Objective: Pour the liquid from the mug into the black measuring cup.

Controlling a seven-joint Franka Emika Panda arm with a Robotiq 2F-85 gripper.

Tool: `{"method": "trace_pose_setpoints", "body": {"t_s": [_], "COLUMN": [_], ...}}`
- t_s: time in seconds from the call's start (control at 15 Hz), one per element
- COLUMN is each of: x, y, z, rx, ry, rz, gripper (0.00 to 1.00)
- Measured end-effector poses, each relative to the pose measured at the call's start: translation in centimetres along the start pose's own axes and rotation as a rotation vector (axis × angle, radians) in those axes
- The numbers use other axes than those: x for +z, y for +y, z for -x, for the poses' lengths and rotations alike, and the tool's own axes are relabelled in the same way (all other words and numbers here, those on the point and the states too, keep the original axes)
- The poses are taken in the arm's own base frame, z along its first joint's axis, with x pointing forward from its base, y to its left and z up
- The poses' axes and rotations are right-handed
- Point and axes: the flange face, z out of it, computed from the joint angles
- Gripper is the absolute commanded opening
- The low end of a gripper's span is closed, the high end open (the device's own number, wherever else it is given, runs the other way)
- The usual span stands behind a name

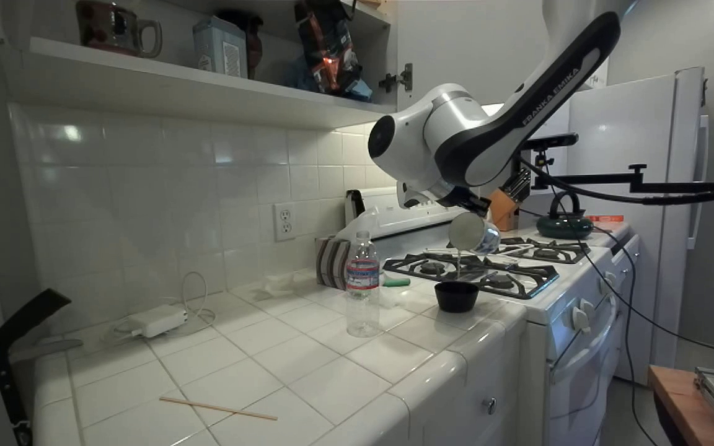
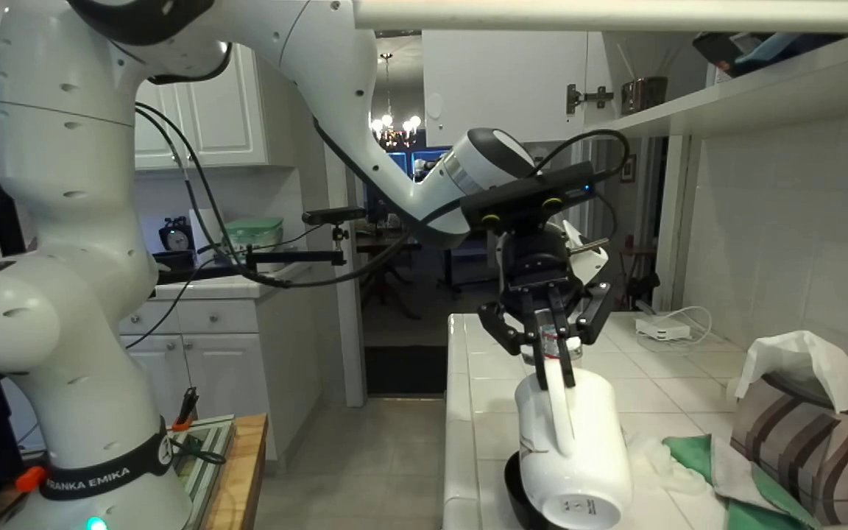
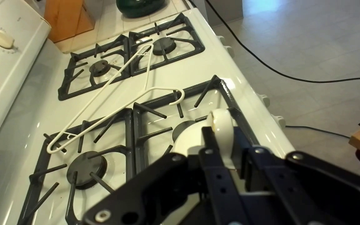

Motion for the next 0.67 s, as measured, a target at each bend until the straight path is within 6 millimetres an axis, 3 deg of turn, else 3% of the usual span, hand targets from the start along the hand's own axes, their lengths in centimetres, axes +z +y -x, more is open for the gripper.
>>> {"method": "trace_pose_setpoints", "body": {"t_s": [0.67], "x": [-1.00], "y": [-0.45], "z": [-0.51], "rx": [-0.006], "ry": [-0.061], "rz": [0.040], "gripper": [0.04]}}
